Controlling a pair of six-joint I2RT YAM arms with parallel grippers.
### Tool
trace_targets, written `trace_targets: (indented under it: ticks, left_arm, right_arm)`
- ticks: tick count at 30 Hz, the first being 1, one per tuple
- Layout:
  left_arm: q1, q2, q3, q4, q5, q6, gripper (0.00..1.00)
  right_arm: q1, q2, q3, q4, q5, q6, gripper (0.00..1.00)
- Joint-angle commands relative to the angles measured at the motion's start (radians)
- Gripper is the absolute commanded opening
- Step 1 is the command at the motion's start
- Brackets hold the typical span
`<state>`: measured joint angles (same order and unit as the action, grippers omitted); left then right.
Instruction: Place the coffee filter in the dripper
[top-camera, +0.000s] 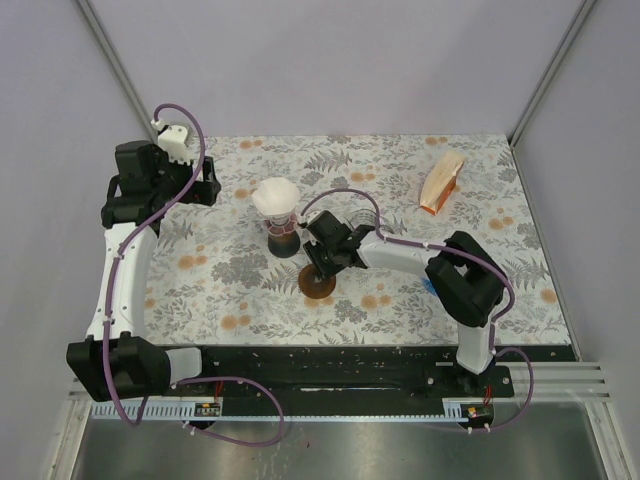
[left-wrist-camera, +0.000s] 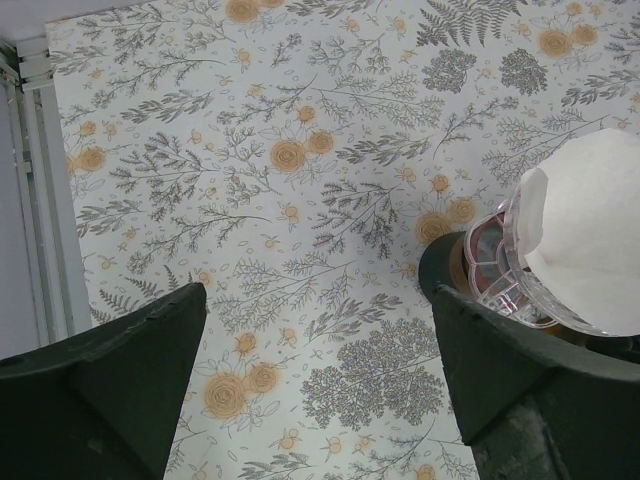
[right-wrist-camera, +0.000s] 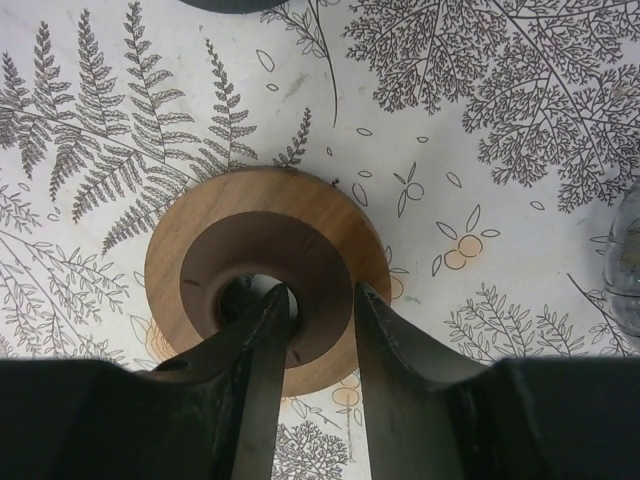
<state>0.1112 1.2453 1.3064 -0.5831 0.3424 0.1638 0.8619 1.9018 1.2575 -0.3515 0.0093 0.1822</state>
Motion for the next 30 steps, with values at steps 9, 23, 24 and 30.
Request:
trace_targets:
  ticks: [9, 23, 24, 30]
  left_arm:
    - [0.015, -0.032, 0.002, 0.025, 0.052, -0.007, 0.99]
    - [-0.008, -0.15, 0.165, -0.219, 0.542, 0.325, 0.99]
    - [-0.014, -0.158, 0.184, -0.25, 0.588, 0.363, 0.99]
    - [-0.226, -0.159, 0.28, -0.412, 0.647, 0.581, 0.99]
  right_arm:
    - [0.049, -0.039, -0.012, -0.012, 0.095, -0.03, 0.0]
    - [0.046, -0.313, 0.248, -0.306, -0.508, -0.167, 0.0]
    - [0.042, -0.323, 0.281, -0.323, -0.515, -0.165, 0.0]
    - [-0.139, -0.34, 0.416, -0.307, -0.754, -0.015, 0.0]
